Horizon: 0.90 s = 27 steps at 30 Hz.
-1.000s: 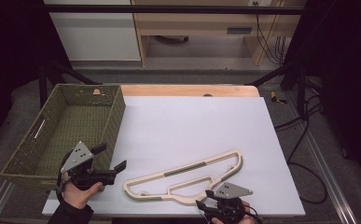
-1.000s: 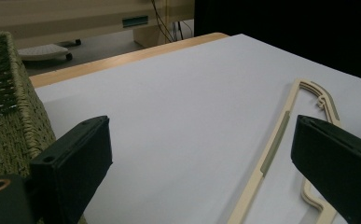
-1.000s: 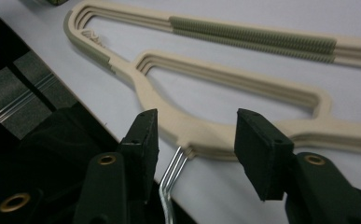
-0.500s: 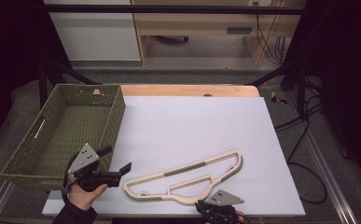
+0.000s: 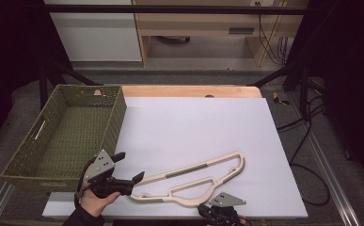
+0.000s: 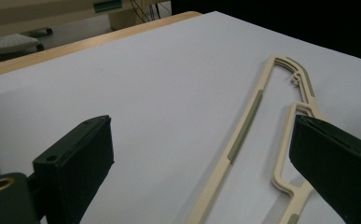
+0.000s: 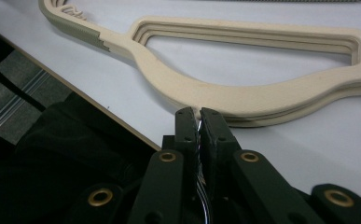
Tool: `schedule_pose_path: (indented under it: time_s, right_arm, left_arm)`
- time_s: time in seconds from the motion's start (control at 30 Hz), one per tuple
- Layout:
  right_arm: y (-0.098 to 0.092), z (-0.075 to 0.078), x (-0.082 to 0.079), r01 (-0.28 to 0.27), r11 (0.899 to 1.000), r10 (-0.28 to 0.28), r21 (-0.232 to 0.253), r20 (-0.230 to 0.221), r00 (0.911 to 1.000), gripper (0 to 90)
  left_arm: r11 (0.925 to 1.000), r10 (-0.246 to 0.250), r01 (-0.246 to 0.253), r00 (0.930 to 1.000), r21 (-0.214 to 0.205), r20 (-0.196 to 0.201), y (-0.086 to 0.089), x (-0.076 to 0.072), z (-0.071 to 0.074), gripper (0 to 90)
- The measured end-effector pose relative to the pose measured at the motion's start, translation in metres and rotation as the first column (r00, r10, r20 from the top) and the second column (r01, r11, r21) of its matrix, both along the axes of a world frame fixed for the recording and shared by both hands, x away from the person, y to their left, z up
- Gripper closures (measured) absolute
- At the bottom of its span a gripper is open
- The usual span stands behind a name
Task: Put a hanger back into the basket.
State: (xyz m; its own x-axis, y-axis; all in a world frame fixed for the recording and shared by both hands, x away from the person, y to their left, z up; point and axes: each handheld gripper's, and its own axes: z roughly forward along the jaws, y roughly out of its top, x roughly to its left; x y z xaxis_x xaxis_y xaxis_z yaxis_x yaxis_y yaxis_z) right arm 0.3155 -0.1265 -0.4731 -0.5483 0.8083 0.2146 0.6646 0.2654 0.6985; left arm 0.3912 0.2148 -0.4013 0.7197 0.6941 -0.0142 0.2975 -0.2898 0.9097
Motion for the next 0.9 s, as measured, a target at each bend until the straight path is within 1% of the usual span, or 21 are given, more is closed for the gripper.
schedule_pose_path:
  time_s: [0.07, 0.1, 0.13, 0.23, 0.27, 0.37, 0.4, 0.53, 0.57, 0.63, 0.73, 0.77, 0.8, 0.83, 0.87, 0.9]
  right_arm:
    - [0.001, 0.0, 0.0, 0.014, 1.0, -0.014, 0.0, -0.01, 0.9998, 84.8]
    - [0.002, -0.001, 0.0, 0.02, 1.0, -0.02, -0.008, -0.016, 0.9997, 84.2]
    - [0.003, -0.002, -0.001, 0.025, 1.0, -0.025, 0.001, -0.024, 0.9994, 84.3]
    - [0.002, -0.001, -0.001, 0.015, 1.0, -0.015, -0.012, -0.004, 0.9999, 85.4]
    - [0.002, -0.001, -0.001, 0.03, 0.999, -0.03, -0.018, -0.01, 0.9995, 85.7]
    - [0.0, -0.001, 0.0, 0.037, 0.999, -0.037, -0.007, -0.02, 0.9991, 86.3]
    - [0.0, 0.0, 0.001, 0.042, 0.999, -0.042, 0.004, -0.023, 0.9988, 86.8]
    - [-0.006, 0.002, 0.003, 0.039, 0.999, -0.039, 0.003, -0.017, 0.9991, 88.5]
    - [-0.006, 0.003, 0.003, 0.05, 0.999, -0.05, 0.015, -0.026, 0.9984, 88.8]
    - [-0.01, 0.004, 0.005, 0.054, 0.998, -0.054, 0.013, -0.035, 0.998, 89.1]
    - [-0.012, 0.006, 0.006, 0.059, 0.998, -0.058, 0.017, -0.03, 0.9979, 89.2]
    - [-0.013, 0.006, 0.007, 0.055, 0.998, -0.055, 0.01, -0.021, 0.9983, 89.2]
    - [-0.014, 0.007, 0.008, 0.058, 0.998, -0.058, 0.016, -0.019, 0.9982, 89.2]
    - [-0.015, 0.008, 0.008, 0.057, 0.998, -0.057, 0.005, -0.018, 0.9982, 89.3]
    - [-0.014, 0.009, 0.009, 0.061, 0.998, -0.061, 0.015, -0.022, 0.9979, 89.3]
    - [-0.015, 0.01, 0.01, 0.054, 0.999, -0.054, 0.003, -0.012, 0.9985, 89.3]
  left_arm:
    - [1.0, -0.009, 0.009, 1.0, 0.0, -0.001, -0.005, -0.002, -0.001, 6.1]
    - [0.9998, -0.018, 0.018, 0.9998, 0.01, -0.002, -0.007, -0.002, -0.002, 6.2]
    - [0.9997, -0.021, 0.021, 0.9998, 0.012, -0.002, -0.009, -0.003, -0.002, 6.2]
    - [0.9994, -0.029, 0.03, 0.9996, 0.019, -0.004, -0.012, -0.004, -0.004, 6.2]
    - [0.9993, -0.031, 0.031, 0.9995, 0.019, -0.005, -0.012, -0.004, -0.004, 6.2]
    - [0.9994, -0.031, 0.031, 0.9995, 0.017, -0.008, -0.012, -0.003, -0.004, 6.3]
    - [0.9994, -0.03, 0.03, 0.9995, 0.016, -0.009, -0.012, -0.003, -0.004, 6.3]
    - [0.9993, -0.034, 0.034, 0.9993, 0.018, -0.014, -0.013, -0.003, -0.006, 6.4]
    - [0.9992, -0.036, 0.036, 0.9992, 0.02, -0.015, -0.014, -0.003, -0.006, 6.5]
    - [0.9988, -0.041, 0.042, 0.999, 0.026, -0.018, -0.016, -0.003, -0.007, 6.5]
    - [0.9982, -0.05, 0.051, 0.9985, 0.033, -0.022, -0.018, -0.003, -0.009, 6.5]
    - [0.9979, -0.053, 0.054, 0.9983, 0.036, -0.022, -0.019, -0.004, -0.009, 6.5]
    - [0.9976, -0.057, 0.058, 0.9981, 0.037, -0.025, -0.021, -0.004, -0.009, 6.5]
    - [0.9974, -0.061, 0.062, 0.9978, 0.038, -0.026, -0.022, -0.004, -0.01, 6.5]
    - [0.997, -0.065, 0.066, 0.9975, 0.041, -0.026, -0.024, -0.005, -0.01, 6.6]
    - [0.9962, -0.072, 0.073, 0.997, 0.047, -0.029, -0.025, -0.005, -0.01, 6.6]
